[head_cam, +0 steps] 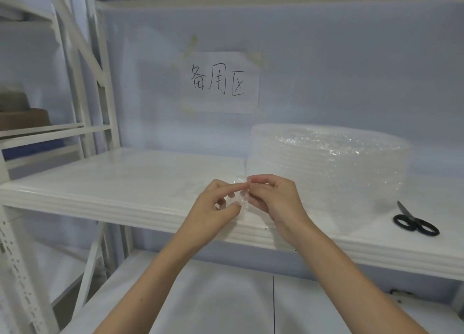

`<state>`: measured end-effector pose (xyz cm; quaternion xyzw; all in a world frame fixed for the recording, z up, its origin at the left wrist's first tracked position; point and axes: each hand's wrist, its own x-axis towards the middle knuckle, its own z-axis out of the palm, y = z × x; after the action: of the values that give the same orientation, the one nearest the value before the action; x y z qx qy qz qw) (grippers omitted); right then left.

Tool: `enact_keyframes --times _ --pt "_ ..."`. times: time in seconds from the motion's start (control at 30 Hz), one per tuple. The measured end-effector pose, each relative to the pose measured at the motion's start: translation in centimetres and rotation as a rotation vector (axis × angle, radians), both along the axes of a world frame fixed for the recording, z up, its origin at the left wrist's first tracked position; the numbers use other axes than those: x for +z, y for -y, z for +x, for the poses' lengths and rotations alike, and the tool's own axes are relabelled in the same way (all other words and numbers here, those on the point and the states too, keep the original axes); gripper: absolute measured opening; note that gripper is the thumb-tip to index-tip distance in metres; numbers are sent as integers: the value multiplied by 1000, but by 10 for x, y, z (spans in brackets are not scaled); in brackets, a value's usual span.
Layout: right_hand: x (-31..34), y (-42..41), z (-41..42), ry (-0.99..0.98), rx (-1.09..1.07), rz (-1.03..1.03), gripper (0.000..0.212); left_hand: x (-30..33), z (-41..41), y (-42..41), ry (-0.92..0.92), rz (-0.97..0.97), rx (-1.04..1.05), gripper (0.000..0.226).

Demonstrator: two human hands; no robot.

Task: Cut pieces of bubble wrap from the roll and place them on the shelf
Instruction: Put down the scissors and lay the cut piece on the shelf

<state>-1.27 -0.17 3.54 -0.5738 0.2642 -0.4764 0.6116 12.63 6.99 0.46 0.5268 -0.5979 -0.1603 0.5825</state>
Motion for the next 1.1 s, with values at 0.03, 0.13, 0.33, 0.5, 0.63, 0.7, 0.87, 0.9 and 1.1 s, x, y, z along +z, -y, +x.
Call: enact_keyframes --times 0.03,0.13,0.33,0.5,0.63,0.7,0.87,0.9,1.1 --pt "0 0 1 5 5 7 12 -1 1 0 -4 10 -6 45" --pt "-1 0 3 25 13 28 12 -3 2 -1 -17 23 -28 49" --pt "-3 -1 8 29 31 57 16 -5 3 0 -57 3 -45 38" --pt "-3 0 8 29 28 56 17 -1 2 -2 -75 -46 -57 32" --pt "-1 -2 10 74 48 99 16 -1 2 -1 -43 -23 -60 35" --pt "1 -3 11 84 53 119 15 -3 3 0 -33 -3 -50 37" --pt "4 -5 12 135 78 188 17 -4 5 -3 -33 12 -48 38" --pt "5 -5 12 155 87 206 17 -4 6 -3 -35 17 -51 37" --pt "7 -5 10 193 114 255 17 -3 6 -3 -30 44 -96 31"
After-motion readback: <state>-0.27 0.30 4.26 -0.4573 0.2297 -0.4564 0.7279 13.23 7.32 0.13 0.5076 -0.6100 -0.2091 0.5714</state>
